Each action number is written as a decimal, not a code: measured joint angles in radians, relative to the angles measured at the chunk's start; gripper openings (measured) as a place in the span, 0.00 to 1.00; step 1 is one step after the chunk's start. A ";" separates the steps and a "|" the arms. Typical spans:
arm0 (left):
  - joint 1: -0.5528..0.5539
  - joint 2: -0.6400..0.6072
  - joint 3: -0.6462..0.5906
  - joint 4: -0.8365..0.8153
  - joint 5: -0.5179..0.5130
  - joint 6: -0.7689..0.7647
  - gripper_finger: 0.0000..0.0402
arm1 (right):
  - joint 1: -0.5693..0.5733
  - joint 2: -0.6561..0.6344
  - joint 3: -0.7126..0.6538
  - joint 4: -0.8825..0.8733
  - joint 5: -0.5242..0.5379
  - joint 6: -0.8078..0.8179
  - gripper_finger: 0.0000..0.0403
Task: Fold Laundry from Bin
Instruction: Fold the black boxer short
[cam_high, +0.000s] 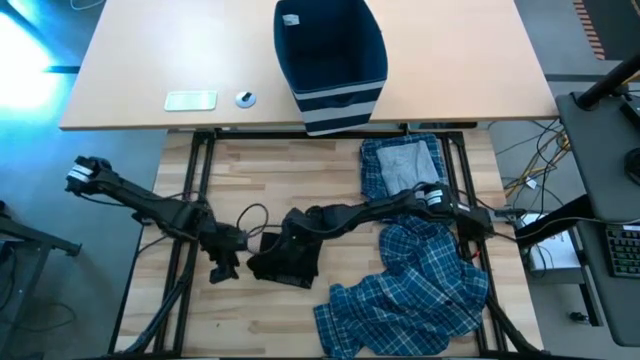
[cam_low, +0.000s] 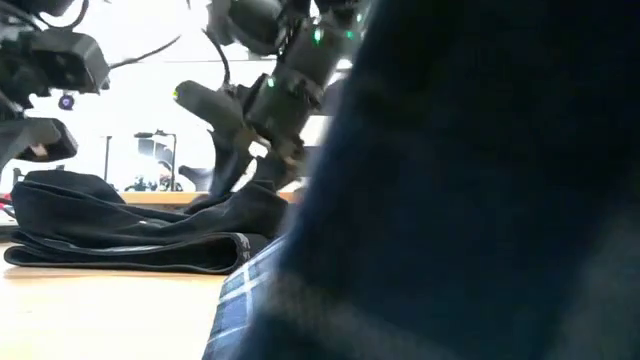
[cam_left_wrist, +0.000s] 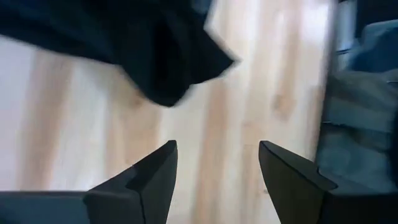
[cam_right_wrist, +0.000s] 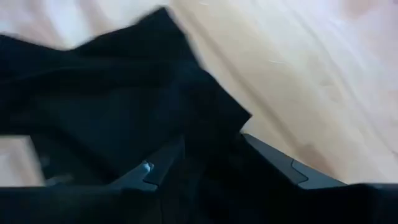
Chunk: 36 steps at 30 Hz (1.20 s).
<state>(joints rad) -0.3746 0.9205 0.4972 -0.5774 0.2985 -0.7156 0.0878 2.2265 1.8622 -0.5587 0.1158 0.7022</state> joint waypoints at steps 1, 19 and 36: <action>-0.003 -0.015 0.006 -0.002 0.003 -0.008 0.52 | 0.011 -0.002 0.009 -0.003 0.000 -0.008 0.37; 0.149 -0.029 -0.029 0.126 -0.329 0.101 0.45 | 0.069 -0.026 0.155 -0.167 0.001 -0.169 0.37; 0.200 0.333 -0.178 0.519 -0.378 0.128 0.38 | 0.244 0.038 0.156 -0.219 0.011 -0.120 0.37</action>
<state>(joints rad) -0.1745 1.2534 0.3189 -0.0583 -0.0792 -0.5874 0.3317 2.2650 2.0183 -0.7778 0.1265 0.5826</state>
